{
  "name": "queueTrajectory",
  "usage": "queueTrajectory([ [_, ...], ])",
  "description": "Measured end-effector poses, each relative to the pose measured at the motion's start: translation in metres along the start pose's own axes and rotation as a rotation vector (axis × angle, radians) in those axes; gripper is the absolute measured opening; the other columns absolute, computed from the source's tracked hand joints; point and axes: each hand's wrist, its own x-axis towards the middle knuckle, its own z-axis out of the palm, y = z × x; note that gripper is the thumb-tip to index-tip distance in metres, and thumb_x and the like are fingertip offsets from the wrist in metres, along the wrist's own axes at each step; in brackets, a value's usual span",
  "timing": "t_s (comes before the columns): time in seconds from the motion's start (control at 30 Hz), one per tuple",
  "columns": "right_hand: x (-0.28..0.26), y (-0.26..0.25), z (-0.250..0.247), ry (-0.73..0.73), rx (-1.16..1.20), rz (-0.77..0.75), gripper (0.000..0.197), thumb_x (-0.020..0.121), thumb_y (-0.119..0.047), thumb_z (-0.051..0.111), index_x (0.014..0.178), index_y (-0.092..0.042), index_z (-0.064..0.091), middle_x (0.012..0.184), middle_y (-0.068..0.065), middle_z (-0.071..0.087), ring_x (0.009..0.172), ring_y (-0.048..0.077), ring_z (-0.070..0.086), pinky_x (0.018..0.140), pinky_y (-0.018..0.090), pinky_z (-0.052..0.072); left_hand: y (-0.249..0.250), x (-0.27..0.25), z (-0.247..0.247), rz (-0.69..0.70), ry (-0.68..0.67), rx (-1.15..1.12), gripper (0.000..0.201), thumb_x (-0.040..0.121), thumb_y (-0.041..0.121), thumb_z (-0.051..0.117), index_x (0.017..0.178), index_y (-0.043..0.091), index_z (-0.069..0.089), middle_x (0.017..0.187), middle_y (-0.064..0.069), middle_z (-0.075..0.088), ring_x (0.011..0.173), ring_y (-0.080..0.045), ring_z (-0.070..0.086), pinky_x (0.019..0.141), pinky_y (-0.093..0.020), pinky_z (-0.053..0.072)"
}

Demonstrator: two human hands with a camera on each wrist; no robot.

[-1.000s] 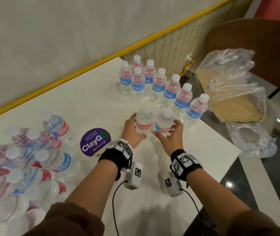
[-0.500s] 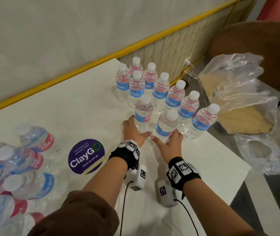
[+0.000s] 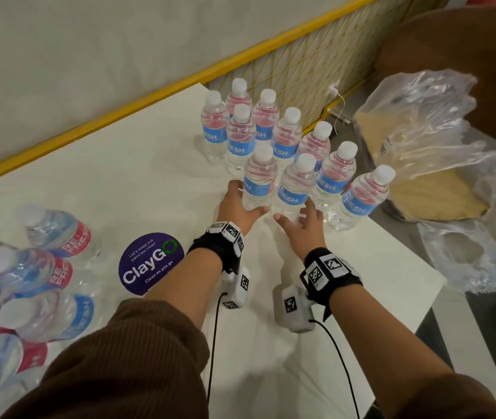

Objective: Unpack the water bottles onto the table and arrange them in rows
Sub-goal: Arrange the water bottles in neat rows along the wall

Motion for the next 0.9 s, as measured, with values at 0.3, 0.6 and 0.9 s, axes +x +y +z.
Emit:
queueTrajectory([
  [0.3, 0.001, -0.007, -0.008, 0.001, 0.006, 0.062, 0.06, 0.088, -0.029, 0.064, 0.141, -0.024, 0.036, 0.134, 0.009, 0.048, 0.123, 0.022, 0.05, 0.101, 0.032, 0.039, -0.001, 0.008, 0.008, -0.013, 0.011, 0.065, 0.068, 0.074, 0.037, 0.075, 0.133, 0.015, 0.049, 0.122, -0.01, 0.059, 0.104, -0.025, 0.062, 0.094, -0.037, 0.049],
  [0.6, 0.007, -0.008, -0.006, 0.034, -0.045, 0.138, 0.048, 0.084, -0.037, 0.067, 0.124, -0.016, 0.049, 0.119, 0.003, 0.058, 0.109, 0.02, 0.057, 0.095, 0.032, 0.044, 0.001, 0.018, 0.008, -0.022, 0.104, 0.082, 0.039, 0.073, 0.033, 0.079, 0.084, 0.012, 0.048, 0.095, -0.007, 0.054, 0.079, -0.023, 0.056, 0.077, -0.033, 0.047],
  [0.9, 0.021, -0.005, -0.004, -0.012, -0.118, 0.195, 0.048, 0.082, -0.048, 0.063, 0.12, -0.021, 0.053, 0.112, 0.005, 0.061, 0.098, 0.025, 0.064, 0.094, 0.04, 0.05, -0.005, 0.028, 0.004, 0.049, 0.114, 0.03, 0.022, 0.083, 0.027, 0.07, 0.088, 0.005, 0.07, 0.111, -0.013, 0.056, 0.087, -0.025, 0.067, 0.082, -0.027, 0.049],
])
